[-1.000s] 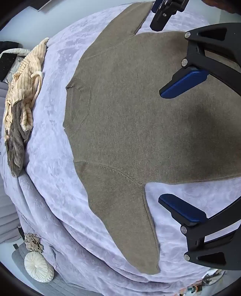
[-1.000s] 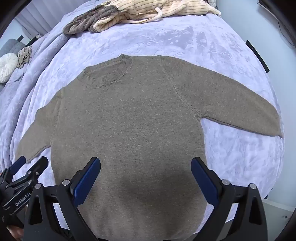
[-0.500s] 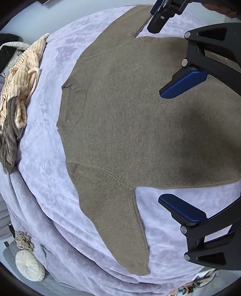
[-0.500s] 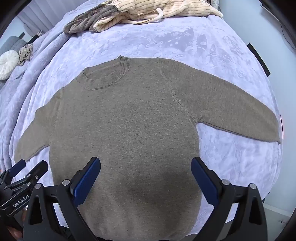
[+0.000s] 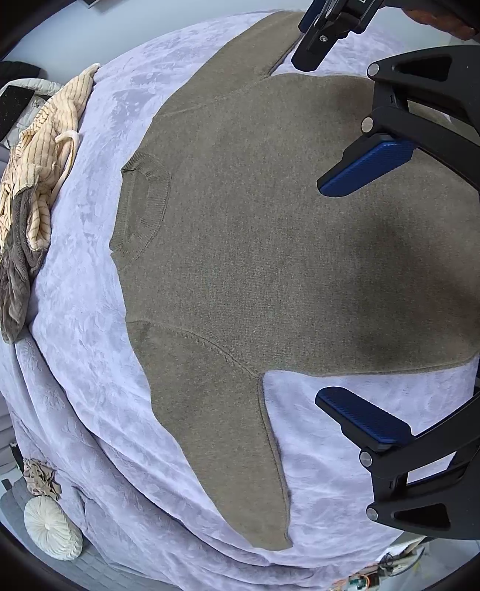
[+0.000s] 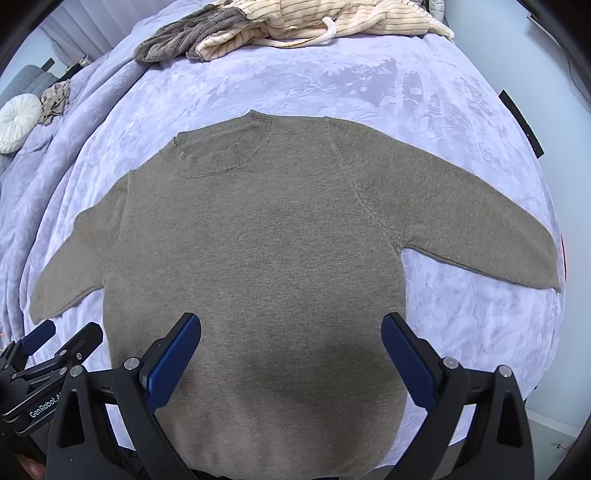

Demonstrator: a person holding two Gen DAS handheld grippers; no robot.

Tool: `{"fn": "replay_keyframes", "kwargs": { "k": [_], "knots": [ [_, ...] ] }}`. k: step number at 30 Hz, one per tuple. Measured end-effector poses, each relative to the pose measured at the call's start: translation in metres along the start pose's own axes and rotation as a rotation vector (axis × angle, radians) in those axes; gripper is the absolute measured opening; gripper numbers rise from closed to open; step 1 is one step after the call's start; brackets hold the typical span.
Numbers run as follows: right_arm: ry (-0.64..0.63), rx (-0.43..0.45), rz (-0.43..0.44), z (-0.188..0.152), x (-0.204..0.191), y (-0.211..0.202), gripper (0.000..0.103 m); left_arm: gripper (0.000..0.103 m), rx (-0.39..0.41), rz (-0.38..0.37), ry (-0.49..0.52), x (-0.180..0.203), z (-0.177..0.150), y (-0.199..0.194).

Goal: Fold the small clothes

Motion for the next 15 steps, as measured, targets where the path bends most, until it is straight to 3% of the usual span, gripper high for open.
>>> {"fn": "replay_keyframes", "kwargs": {
  "k": [15],
  "knots": [
    [-0.001,-0.011,-0.003,-0.0024,-0.0011,0.0013,0.099,0.103,-0.022,-0.001,-0.009,-0.0002,-0.0031,0.0015]
  ]
}}
Point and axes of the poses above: each gripper's, at about its wrist camera, not at the fingertips, and y roughly the way its jaws point, x to its right, z to its top, the point moved 5 cm from there along y, roughly the way its jaws point, and after that the axes turned 7 degrees about x, right-handed, at the moved point
